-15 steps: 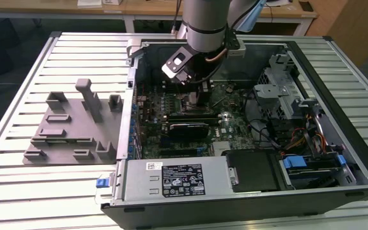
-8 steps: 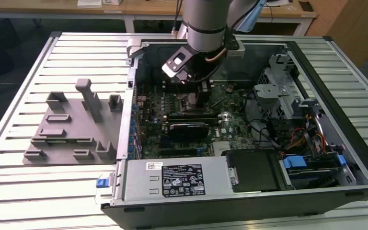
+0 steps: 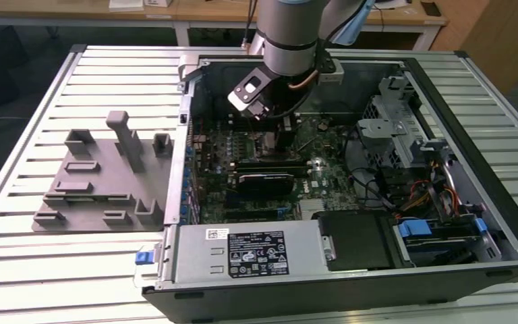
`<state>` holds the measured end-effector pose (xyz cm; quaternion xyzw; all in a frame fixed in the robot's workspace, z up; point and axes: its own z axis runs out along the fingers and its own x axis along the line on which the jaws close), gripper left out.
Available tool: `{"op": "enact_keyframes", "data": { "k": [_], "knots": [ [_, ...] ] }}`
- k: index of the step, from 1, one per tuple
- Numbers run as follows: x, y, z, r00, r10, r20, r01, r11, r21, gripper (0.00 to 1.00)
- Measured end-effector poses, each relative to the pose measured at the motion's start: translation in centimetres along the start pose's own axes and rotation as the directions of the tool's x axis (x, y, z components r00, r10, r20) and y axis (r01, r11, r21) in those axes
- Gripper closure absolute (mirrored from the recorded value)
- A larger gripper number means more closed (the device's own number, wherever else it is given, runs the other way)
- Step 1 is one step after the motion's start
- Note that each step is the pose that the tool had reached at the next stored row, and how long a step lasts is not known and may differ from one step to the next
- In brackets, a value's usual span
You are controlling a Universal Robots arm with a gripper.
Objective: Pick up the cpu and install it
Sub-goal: 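Place the cpu into insertion slot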
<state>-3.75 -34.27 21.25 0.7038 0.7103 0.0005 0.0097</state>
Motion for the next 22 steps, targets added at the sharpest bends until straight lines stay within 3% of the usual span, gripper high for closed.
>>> {"op": "enact_keyframes", "data": {
  "k": [16,22],
  "knots": [
    [0.03,-0.01,0.60,1.0000,0.000,-0.0002,0.000,1.0000,-0.0001,0.46],
    [0.46,0.00,0.73,1.0000,0.000,-0.0003,0.000,1.0000,-0.0001,0.46]
  ]
}}
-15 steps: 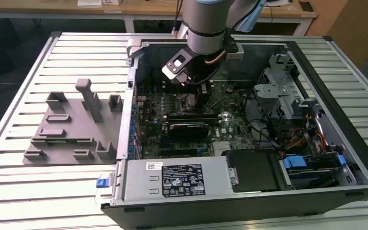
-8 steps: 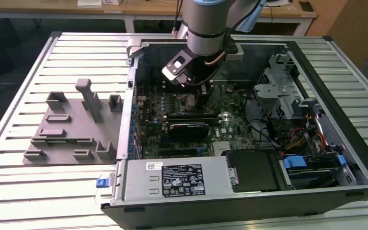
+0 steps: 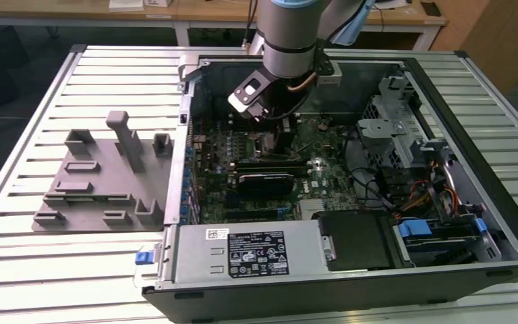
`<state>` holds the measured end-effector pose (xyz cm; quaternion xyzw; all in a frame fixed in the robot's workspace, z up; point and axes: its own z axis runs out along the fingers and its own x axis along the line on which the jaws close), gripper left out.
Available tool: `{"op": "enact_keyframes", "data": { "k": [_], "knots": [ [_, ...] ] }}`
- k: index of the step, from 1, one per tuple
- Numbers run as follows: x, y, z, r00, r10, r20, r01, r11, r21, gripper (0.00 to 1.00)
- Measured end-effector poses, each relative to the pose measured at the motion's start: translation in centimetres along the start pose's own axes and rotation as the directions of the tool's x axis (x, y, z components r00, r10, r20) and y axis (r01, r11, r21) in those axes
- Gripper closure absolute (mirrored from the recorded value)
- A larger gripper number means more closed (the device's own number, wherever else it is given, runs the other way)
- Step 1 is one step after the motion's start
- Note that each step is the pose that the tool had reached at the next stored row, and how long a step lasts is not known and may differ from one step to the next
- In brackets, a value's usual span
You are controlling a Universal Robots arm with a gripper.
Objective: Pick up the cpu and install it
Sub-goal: 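Place the cpu into insertion slot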
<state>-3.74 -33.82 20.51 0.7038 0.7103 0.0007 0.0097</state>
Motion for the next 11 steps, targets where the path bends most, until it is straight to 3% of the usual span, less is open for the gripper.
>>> {"op": "enact_keyframes", "data": {
  "k": [11],
  "knots": [
    [0.05,-0.01,0.66,1.0000,0.000,0.0002,0.000,1.0000,0.0000,0.46]
  ]
}}
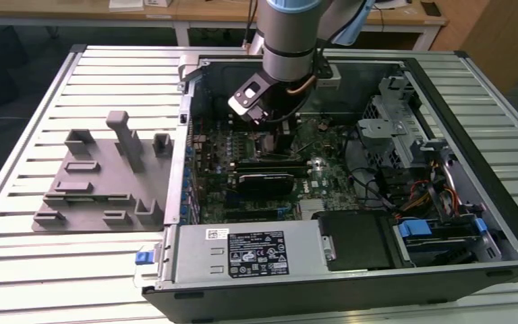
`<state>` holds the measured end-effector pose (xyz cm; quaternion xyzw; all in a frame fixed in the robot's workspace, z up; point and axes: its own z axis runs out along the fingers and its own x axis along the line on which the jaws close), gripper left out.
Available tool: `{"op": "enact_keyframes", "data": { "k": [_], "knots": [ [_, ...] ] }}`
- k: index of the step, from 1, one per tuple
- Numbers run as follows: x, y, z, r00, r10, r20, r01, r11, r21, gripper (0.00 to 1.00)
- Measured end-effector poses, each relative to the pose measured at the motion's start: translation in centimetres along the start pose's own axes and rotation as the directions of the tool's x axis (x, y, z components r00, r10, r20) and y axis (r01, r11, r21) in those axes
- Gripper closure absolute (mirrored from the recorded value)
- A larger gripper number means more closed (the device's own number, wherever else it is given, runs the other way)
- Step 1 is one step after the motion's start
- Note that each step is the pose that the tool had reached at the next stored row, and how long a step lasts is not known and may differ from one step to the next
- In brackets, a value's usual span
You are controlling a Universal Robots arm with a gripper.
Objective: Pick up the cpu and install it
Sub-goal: 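Place the cpu into insertion slot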
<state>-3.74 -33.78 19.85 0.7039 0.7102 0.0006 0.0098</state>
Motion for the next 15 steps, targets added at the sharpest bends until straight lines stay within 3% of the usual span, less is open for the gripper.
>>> {"op": "enact_keyframes", "data": {
  "k": [15],
  "knots": [
    [0.03,-0.20,0.41,1.0000,0.008,-0.0002,-0.008,1.0000,0.0000,0.46]
  ]
}}
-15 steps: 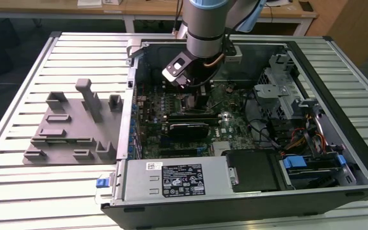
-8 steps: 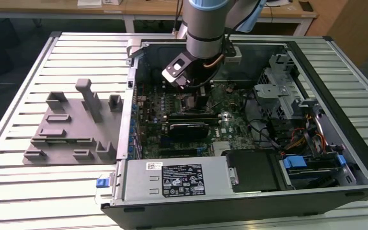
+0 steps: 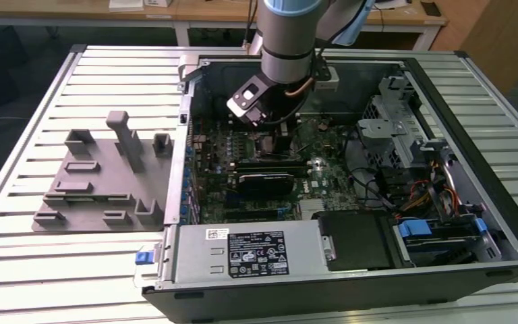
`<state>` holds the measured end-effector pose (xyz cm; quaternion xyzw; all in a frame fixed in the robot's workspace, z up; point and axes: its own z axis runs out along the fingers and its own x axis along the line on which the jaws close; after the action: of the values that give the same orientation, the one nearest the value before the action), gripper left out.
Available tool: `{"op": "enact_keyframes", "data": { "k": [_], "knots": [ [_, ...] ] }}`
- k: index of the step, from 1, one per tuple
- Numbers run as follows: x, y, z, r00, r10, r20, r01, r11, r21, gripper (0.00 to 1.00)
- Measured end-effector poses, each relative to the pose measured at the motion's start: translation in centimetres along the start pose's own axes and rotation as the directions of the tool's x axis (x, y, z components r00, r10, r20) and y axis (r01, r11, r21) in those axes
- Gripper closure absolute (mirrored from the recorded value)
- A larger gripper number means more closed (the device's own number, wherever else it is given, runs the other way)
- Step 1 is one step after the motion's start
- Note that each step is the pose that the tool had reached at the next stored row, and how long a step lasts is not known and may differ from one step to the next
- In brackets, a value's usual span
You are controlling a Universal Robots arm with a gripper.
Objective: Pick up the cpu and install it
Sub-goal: 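Place the cpu into insertion slot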
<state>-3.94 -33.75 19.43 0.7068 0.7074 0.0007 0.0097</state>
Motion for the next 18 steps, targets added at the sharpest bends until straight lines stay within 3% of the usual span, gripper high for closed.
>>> {"op": "enact_keyframes", "data": {
  "k": [9,11,12,18],
  "knots": [
    [0.00,-0.01,0.09,1.0000,0.001,0.0002,-0.001,1.0000,0.0001,0.46],
    [0.00,-0.01,0.09,1.0000,0.001,0.0002,-0.001,1.0000,0.0001,0.45],
    [0.00,-0.01,0.09,1.0000,0.001,0.0003,-0.001,1.0000,0.0001,0.38],
    [0.00,-0.01,-0.03,1.0000,0.001,0.0002,-0.001,1.0000,0.0001,0.38]
  ]
}}
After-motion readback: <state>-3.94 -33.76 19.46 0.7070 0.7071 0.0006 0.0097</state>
